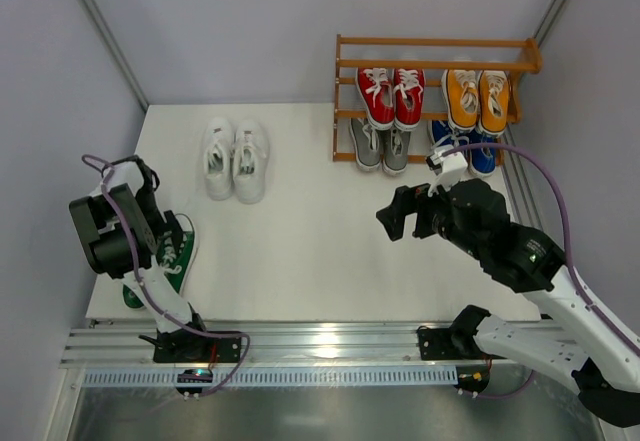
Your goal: Place and organize the shoes onto the shoe shelf
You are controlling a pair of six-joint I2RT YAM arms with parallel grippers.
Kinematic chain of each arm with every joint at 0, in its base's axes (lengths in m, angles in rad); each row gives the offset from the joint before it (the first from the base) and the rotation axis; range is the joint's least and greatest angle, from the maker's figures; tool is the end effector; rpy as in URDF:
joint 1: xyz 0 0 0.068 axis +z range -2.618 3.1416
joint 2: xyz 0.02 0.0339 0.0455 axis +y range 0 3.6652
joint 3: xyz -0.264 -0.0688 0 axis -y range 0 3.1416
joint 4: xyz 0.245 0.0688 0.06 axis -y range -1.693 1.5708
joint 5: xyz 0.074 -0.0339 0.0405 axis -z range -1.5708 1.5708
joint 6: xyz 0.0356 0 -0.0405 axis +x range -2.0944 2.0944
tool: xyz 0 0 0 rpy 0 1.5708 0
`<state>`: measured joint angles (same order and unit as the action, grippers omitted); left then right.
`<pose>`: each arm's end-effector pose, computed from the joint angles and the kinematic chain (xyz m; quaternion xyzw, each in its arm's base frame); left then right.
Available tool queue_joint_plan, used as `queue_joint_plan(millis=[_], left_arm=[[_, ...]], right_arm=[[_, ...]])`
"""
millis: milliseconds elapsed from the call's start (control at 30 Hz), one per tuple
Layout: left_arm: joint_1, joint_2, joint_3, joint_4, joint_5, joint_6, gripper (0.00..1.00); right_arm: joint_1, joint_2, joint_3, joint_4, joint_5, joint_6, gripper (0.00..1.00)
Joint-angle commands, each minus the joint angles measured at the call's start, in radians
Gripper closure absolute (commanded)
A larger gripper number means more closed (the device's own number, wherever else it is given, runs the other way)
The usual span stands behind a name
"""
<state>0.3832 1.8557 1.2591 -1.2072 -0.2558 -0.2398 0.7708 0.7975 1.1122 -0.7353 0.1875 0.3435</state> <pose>0.2800 0.1226 0.1733 0.2878 -0.9422 -0.1181 0.1241 0.1118 0.0994 0.3908 -0.1274 0.8273 0.2197 0.5012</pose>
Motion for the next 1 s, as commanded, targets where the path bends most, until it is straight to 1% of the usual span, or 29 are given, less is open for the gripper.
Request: queue_joint_plan(millis=[0,33,100,167,200,267,300,367,500,533,633,700,733,800,867,900,967], left_arm=[[0.022,0.059,0.02,0.018,0.004,-0.009,0.0],[0.022,0.072,0.016,0.023,0.007,-0.007,0.02],[0.022,0.096,0.005,0.032,0.038,0.0,0.16],[0.023,0.134,0.009,0.028,0.078,0.005,0.33],[0.022,0.146,0.013,0.023,0.088,0.008,0.53],[0.023,0.158,0.022,0.017,0.101,0.011,0.81],[0.022,0.158,0.037,0.011,0.108,0.011,1.0],[0.023,0.16,0.057,-0.008,0.134,0.007,1.0],[0.016,0.136,0.101,-0.031,0.252,-0.001,1.0],[0.013,0.122,0.118,-0.034,0.315,-0.001,1.0],[-0.01,0.057,0.141,-0.038,0.381,-0.021,1.0],[-0.03,0.007,0.151,-0.045,0.414,-0.059,1.0],[-0.038,-0.016,0.148,-0.038,0.479,-0.068,1.0],[-0.075,-0.08,0.135,-0.026,0.503,-0.12,1.0],[-0.101,-0.119,0.114,-0.006,0.564,-0.153,1.0],[-0.124,-0.137,0.108,0.009,0.581,-0.205,1.0],[-0.153,-0.185,0.097,0.027,0.621,-0.243,1.0]], right_arm=[[0.004,0.003,0.0,0.008,0.032,0.009,0.0],[0.004,0.005,0.001,0.008,0.033,0.008,0.0],[0.004,0.011,0.003,0.004,0.04,0.012,0.0],[0.004,0.009,0.001,0.002,0.043,0.015,0.0],[0.004,0.006,0.001,0.002,0.044,0.015,0.0],[0.004,0.006,0.0,0.001,0.056,0.014,0.0],[0.002,0.003,0.0,-0.001,0.059,0.008,0.0],[0.004,0.003,-0.002,0.001,0.07,0.009,0.0],[0.004,-0.003,-0.011,0.011,0.075,0.002,0.0],[0.004,-0.001,-0.012,0.013,0.076,-0.001,0.0],[0.004,0.0,-0.012,0.022,0.089,-0.014,0.0],[0.004,0.0,-0.015,0.03,0.092,-0.017,0.0],[0.004,0.002,-0.017,0.031,0.093,-0.017,0.0],[0.004,0.002,-0.02,0.036,0.101,-0.018,0.0],[0.004,0.002,-0.02,0.036,0.105,-0.018,0.0],[0.004,0.0,-0.02,0.036,0.107,-0.017,0.0],[0.004,0.0,-0.018,0.034,0.109,-0.015,0.0]])
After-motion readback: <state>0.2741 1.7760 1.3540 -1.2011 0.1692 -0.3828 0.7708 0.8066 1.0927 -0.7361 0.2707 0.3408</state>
